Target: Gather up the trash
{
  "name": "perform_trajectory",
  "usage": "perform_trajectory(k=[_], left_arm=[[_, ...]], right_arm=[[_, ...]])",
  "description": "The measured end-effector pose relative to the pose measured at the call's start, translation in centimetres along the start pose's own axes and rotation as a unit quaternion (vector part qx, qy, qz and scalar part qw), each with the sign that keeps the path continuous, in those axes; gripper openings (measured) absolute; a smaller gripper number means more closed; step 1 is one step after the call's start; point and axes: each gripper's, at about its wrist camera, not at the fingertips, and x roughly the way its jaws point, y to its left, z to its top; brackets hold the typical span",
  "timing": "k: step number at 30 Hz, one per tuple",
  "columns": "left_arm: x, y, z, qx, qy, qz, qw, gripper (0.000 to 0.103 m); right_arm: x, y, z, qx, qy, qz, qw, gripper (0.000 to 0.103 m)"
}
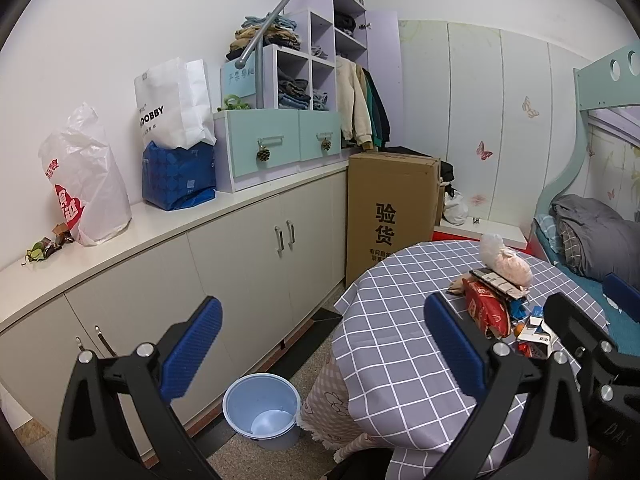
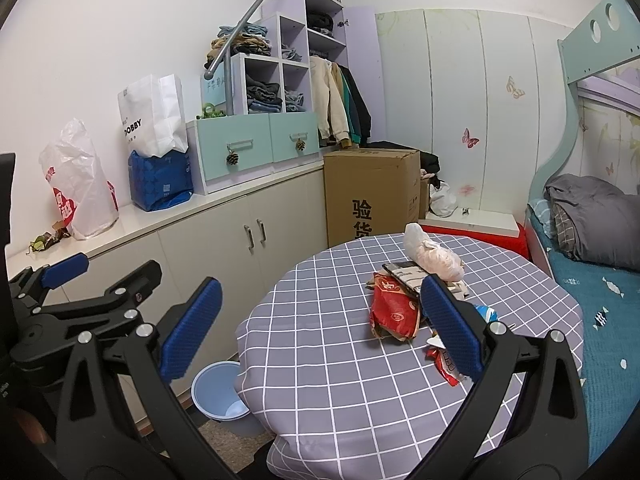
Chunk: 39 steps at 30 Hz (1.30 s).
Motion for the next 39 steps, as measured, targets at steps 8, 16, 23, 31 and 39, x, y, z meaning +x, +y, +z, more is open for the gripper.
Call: perform_trajectory(k=[8, 16, 23, 31, 39], left_arm=[[0.2, -0.1, 0.0, 0.003, 0.001, 0.001, 1.0, 0.099], [0.4, -0.4, -0.2, 0.007, 0.004, 0.001, 1.0, 0.099], [0.8, -0.8, -0.3, 0.015, 0.01, 0.002, 0.9998, 0.099], [2.1, -1.8, -1.1, 0.033, 0.016, 0.005, 0.9993, 0.099], [6.7, -4.3, -3.3, 0.056, 0.085, -0.05, 0.9935, 0.099]], right_arm=[[0.3, -0.6, -0.1, 0.005, 0.004, 0.005, 1.0, 0.097], [0.8, -1.1, -0.4, 0.013, 0.009, 0.012, 1.0, 0.097], [1.1, -1.6, -0.7, 0.016, 0.014, 0.011, 1.0, 0.097], [1.9, -3.1, -1.4, 0.031, 0.027, 0.011, 0.999, 0.097], [3.3, -8.1, -4.1, 0.063, 0.065, -0.043, 0.995, 0.097]])
